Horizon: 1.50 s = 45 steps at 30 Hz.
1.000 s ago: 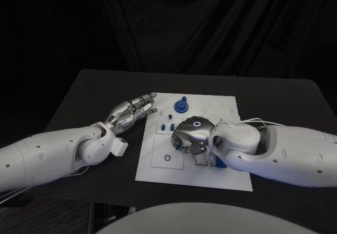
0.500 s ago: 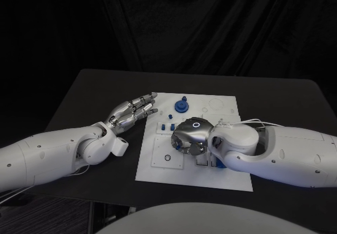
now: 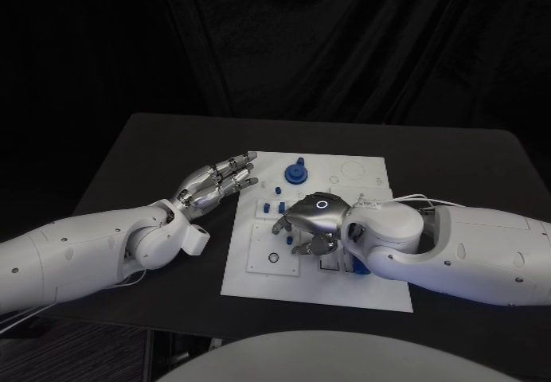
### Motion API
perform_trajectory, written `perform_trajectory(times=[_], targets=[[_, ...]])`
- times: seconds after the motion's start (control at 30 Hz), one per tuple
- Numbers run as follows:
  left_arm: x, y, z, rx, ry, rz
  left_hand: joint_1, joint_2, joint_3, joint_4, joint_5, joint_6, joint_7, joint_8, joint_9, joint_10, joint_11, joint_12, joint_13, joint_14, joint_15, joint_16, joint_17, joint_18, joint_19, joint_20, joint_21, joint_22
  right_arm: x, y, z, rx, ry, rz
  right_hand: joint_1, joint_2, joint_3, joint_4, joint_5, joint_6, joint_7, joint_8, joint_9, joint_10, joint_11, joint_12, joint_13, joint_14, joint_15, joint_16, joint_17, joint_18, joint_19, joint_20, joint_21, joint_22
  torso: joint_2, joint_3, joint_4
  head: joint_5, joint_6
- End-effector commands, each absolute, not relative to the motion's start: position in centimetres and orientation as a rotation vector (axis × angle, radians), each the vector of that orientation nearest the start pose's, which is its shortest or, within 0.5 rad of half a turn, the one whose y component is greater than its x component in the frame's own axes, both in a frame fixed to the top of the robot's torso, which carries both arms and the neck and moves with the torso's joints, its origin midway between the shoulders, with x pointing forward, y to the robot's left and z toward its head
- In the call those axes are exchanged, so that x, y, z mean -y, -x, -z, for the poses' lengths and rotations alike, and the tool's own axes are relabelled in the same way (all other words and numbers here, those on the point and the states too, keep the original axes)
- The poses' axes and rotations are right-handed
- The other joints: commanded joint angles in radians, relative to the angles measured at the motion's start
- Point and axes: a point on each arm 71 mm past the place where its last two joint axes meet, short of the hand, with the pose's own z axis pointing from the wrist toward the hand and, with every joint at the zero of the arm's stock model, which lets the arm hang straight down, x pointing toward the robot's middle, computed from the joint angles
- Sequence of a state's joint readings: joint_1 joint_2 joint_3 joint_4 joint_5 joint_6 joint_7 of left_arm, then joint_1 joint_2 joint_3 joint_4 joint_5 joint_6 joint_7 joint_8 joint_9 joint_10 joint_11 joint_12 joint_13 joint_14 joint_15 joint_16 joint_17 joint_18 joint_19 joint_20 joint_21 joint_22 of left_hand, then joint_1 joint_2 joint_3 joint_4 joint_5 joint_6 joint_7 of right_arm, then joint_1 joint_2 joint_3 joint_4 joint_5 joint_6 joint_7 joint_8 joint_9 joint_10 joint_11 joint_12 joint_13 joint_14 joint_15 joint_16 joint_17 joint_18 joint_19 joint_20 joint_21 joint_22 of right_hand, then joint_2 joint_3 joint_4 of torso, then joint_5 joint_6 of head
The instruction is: Assemble the parts on the task board
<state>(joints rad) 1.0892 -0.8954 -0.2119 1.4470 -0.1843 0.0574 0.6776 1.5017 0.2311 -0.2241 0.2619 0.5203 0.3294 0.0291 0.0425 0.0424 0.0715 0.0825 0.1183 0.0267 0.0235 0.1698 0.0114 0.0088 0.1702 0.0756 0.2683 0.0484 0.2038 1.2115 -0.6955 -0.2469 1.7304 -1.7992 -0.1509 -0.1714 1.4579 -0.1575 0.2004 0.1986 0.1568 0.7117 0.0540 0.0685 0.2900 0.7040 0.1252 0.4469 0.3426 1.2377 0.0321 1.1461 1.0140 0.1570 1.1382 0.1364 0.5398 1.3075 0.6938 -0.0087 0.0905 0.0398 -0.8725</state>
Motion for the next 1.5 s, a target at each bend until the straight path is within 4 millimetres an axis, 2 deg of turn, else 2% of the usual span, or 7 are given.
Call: perform_trajectory(times=[0.03, 0.33, 0.43, 0.57, 0.87, 1.13, 1.5], targets=[[-23.9, -43.5, 27.1, -1.578, 0.887, 1.824, 0.010, -0.001, 0.000, -0.007, 0.005, -0.001, 0.007, -0.003, 0.001, -0.006, 0.001, -0.004, -0.002, 0.002, 0.008, -0.001, -0.001, 0.000, 0.000, 0.006, -0.005, -0.002, 7.9, -38.6, 23.3, -1.695, 0.762, -0.737, 0.012, 0.005, -0.022, 0.012, -0.005, -0.009, -0.005, 0.005, -0.011, -0.038, 0.000, 0.026, 0.016, -0.016, 0.000, -0.006, -0.008, 0.015, -0.013, 0.002, -0.033, 0.021, -0.001, 0.0004, 0.0000, -0.001, 0.000], [-24.1, -43.4, 27.2, -1.577, 0.891, 1.815, 0.011, 0.000, 0.001, -0.008, 0.006, 0.000, 0.009, -0.002, 0.001, -0.007, 0.000, -0.004, -0.002, 0.001, 0.008, -0.001, -0.001, 0.000, 0.000, 0.007, -0.005, -0.002, 10.1, -38.8, 21.4, -1.582, 0.671, -0.766, 0.028, 0.005, -0.047, 0.043, -0.007, -0.001, 0.002, 0.014, -0.028, -0.075, -0.001, 0.084, 0.041, 0.003, -0.002, 0.021, 0.014, 0.010, 0.018, 0.000, -0.003, 0.035, -0.001, 0.0004, 0.0001, 0.001, 0.000], [-24.3, -43.4, 27.2, -1.575, 0.893, 1.810, 0.011, 0.000, 0.001, -0.008, 0.006, 0.000, 0.009, -0.002, 0.001, -0.007, 0.000, -0.004, -0.002, 0.001, 0.008, -0.001, -0.001, 0.000, 0.000, 0.007, -0.005, -0.002, 11.4, -39.5, 19.8, -1.558, 0.639, -0.735, 0.071, 0.028, -0.023, 0.033, 0.134, 0.036, 0.015, 0.032, -0.032, -0.053, -0.003, 0.120, 0.045, 0.023, -0.006, 0.035, 0.026, 0.005, 0.047, -0.005, 0.028, 0.046, -0.002, 0.0011, -0.0016, 0.005, 0.000], [-24.4, -43.3, 27.1, -1.571, 0.894, 1.802, 0.011, 0.000, 0.001, -0.009, 0.007, 0.003, 0.010, -0.002, 0.002, -0.006, 0.000, -0.003, -0.001, 0.001, 0.008, -0.001, -0.001, 0.000, 0.000, 0.007, -0.005, -0.002, 13.5, -40.5, 17.9, -1.574, 0.580, -0.678, 0.072, 0.033, -0.015, 0.037, 0.154, 0.048, 0.016, 0.037, -0.037, -0.038, -0.005, 0.127, 0.039, 0.042, -0.005, 0.050, 0.042, -0.001, 0.069, -0.006, 0.065, 0.056, -0.003, 0.0017, -0.0021, 0.002, 0.000], [-24.5, -43.3, 26.9, -1.522, 0.877, 1.796, 0.010, 0.000, -0.001, -0.001, 0.009, 0.039, 0.010, 0.004, 0.007, 0.009, -0.005, 0.017, 0.002, -0.001, -0.021, -0.002, -0.001, 0.009, 0.002, -0.006, -0.003, -0.001, 18.4, -42.5, 16.6, -1.705, 0.406, -0.564, 0.015, 0.024, -0.039, 0.079, 0.118, 0.052, 0.014, 0.035, -0.060, -0.094, 0.009, 0.067, -0.023, 0.083, 0.004, 0.084, 0.076, -0.011, 0.113, 0.001, 0.126, 0.069, -0.011, 0.0007, -0.0016, -0.015, 0.000], [-24.8, -43.3, 26.5, -1.458, 0.852, 1.776, 0.023, -0.011, -0.007, 0.019, 0.017, 0.042, -0.023, 0.000, 0.005, 0.020, 0.007, 0.036, 0.004, -0.016, -0.085, -0.008, -0.006, -0.013, -0.010, -0.101, -0.009, -0.026, 21.0, -42.8, 18.7, -1.779, 0.302, -0.537, -0.010, 0.008, -0.059, 0.093, 0.046, 0.074, 0.034, 0.036, -0.088, -0.078, 0.023, 0.011, -0.100, 0.103, 0.028, 0.104, 0.093, -0.017, 0.135, 0.020, 0.154, 0.074, -0.012, -0.0041, -0.0004, -0.015, 0.000], [-25.0, -43.4, 26.6, -1.454, 0.852, 1.769, 0.027, -0.009, -0.007, 0.021, 0.021, 0.029, -0.025, -0.002, 0.003, 0.009, 0.003, 0.027, 0.002, -0.023, -0.079, -0.011, -0.009, -0.034, -0.020, -0.113, -0.015, -0.051, 21.3, -41.7, 20.7, -1.824, 0.280, -0.562, -0.040, 0.004, -0.068, 0.094, -0.002, 0.103, 0.064, 0.041, -0.116, 0.048, 0.016, -0.016, -0.161, 0.122, 0.028, 0.119, 0.104, -0.018, 0.159, 0.024, 0.186, 0.081, -0.005, 0.0011, 0.0026, -0.025, 0.000]])
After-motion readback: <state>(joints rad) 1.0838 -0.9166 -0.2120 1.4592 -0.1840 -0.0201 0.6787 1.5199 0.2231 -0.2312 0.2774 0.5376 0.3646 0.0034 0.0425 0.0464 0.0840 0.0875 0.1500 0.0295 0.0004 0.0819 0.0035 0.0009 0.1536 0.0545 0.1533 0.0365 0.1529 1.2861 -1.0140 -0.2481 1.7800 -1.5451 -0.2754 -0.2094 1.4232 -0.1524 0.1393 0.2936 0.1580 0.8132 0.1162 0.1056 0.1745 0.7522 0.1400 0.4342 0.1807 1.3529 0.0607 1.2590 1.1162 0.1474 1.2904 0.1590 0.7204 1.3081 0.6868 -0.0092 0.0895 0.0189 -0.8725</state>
